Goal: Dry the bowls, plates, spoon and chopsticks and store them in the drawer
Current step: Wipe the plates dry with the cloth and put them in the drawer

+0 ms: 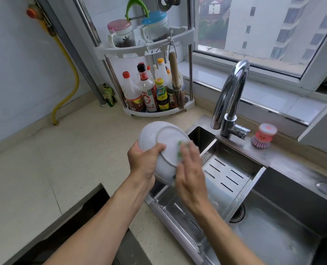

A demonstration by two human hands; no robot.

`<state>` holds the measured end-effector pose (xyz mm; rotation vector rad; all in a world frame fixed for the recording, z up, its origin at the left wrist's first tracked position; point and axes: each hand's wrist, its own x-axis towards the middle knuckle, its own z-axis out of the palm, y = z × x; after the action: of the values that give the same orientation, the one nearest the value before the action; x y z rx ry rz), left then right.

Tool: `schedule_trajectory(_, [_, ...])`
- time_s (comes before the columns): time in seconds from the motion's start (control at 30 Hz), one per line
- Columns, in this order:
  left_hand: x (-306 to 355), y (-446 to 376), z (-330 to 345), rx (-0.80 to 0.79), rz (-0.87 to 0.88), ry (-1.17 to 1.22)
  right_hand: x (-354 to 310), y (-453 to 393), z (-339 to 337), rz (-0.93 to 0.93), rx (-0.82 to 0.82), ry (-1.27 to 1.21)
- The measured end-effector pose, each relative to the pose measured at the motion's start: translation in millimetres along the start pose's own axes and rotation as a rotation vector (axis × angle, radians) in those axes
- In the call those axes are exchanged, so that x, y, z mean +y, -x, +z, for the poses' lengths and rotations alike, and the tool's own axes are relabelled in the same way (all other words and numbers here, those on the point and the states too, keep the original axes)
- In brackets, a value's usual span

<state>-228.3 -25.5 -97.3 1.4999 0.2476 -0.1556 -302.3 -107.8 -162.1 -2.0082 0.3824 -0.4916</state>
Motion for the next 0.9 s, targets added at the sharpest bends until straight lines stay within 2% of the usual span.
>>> schedule_trajectory(0.07, [0.4,-0.3,-0.6,-0.029,-0.003,-0.037,-1.0,-4.8,-4.3,-0.076,-0.092,0.094])
schedule_trajectory(0.2, [2.6,0.0,0.3,-0.064,0.002,-0.104,-3.9,-38.5,-17.1,0.019,-0.143,0.084])
schedule_trajectory(0.3, [5.0,-4.3,-0.5,-0.051,-0.015,-0.043,-24.4,-21.8,-10.2,-0.118,-0.252,0.046])
schedule_trajectory(0.4, [2.5,-7.7,-10.3,-0.063,-0.054,-0.067,-7.9,-18.8,-21.6,-0.202,-0.338,0.082])
schedule_trajectory(0.53, [-0.3,-8.0,-10.9,-0.138,-0.075,-0.148,0.5,-46.7,-29.2,-0.009,-0.21,0.069])
schedule_trajectory(0.67, [-2.0,-4.1,-7.7,-0.206,-0.126,-0.09,-15.1,-31.9,-13.3,-0.202,-0.317,-0.058])
schedule_trajectory(0.73, [-3.8,-4.3,-9.3,-0.198,-0.129,-0.097,-1.8,-37.3,-18.2,-0.211,-0.342,-0.036])
schedule_trajectory(0.83, [-2.1,-7.8,-11.7,-0.141,-0.086,-0.137,19.4,-50.9,-25.8,0.005,-0.146,-0.022])
schedule_trajectory(0.9, [-0.6,-6.9,-10.2,-0.105,-0.059,-0.123,25.0,-51.9,-24.5,0.113,-0.075,-0.059])
